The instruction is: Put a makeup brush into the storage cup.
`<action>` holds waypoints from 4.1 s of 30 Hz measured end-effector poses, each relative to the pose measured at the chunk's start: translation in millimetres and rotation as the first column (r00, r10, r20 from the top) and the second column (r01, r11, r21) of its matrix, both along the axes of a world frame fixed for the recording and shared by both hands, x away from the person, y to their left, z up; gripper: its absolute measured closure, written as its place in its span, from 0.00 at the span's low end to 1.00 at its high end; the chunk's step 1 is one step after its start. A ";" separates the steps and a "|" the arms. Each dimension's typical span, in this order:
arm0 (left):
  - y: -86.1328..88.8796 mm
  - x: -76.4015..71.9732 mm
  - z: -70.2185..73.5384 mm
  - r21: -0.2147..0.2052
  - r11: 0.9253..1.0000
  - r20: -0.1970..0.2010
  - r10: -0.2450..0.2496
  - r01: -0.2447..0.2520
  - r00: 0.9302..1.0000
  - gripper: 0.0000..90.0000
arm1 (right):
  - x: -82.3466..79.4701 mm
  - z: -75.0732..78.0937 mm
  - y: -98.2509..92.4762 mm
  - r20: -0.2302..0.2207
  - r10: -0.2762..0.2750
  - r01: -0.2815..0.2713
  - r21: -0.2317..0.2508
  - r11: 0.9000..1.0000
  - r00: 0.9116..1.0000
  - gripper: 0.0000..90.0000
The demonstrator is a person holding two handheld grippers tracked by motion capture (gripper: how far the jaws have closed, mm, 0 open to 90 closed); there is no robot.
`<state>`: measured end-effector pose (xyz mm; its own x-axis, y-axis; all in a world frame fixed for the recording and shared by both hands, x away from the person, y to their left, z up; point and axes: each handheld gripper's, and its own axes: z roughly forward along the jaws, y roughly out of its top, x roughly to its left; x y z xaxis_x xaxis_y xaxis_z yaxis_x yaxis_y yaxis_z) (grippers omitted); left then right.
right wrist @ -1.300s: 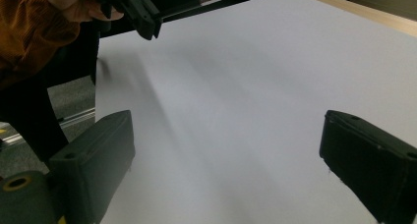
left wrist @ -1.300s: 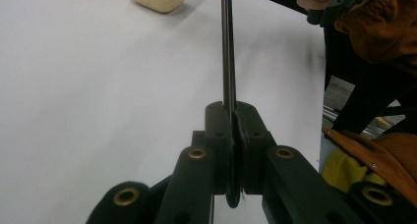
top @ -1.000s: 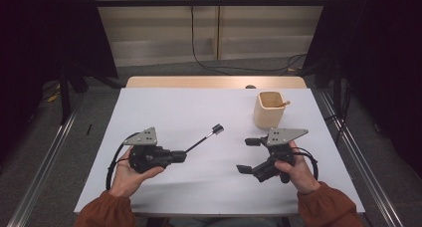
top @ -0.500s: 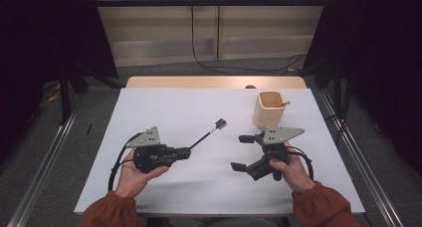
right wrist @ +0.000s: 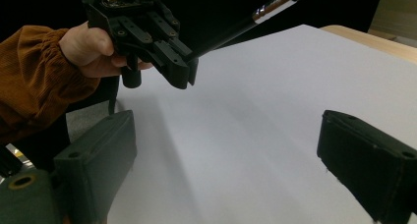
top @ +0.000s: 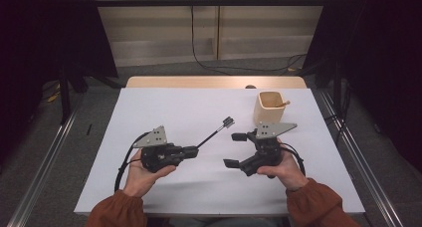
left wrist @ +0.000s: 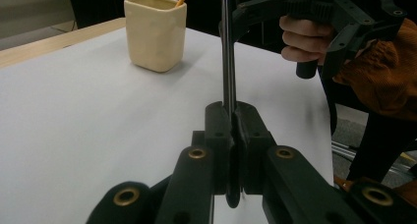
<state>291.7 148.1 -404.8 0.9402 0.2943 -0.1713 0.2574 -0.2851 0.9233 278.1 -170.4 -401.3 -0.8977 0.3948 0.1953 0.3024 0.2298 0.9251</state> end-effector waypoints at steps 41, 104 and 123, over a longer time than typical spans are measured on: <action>-20.2 -7.6 -18.1 0.033 0.998 0.002 -0.046 0.046 0.999 0.95 | 14.3 3.1 1.9 -0.021 0.004 -0.001 0.113 0.994 1.000 0.81; -26.3 -10.0 -18.9 0.024 0.997 0.006 0.068 -0.068 0.998 0.32 | 12.8 12.5 3.9 -0.076 0.033 -0.020 0.164 0.986 0.997 0.95; 3.3 -11.3 -6.7 0.008 0.976 0.002 0.218 -0.218 0.976 0.04 | 10.5 15.0 -8.1 -0.074 0.011 -0.001 0.137 0.991 0.997 0.95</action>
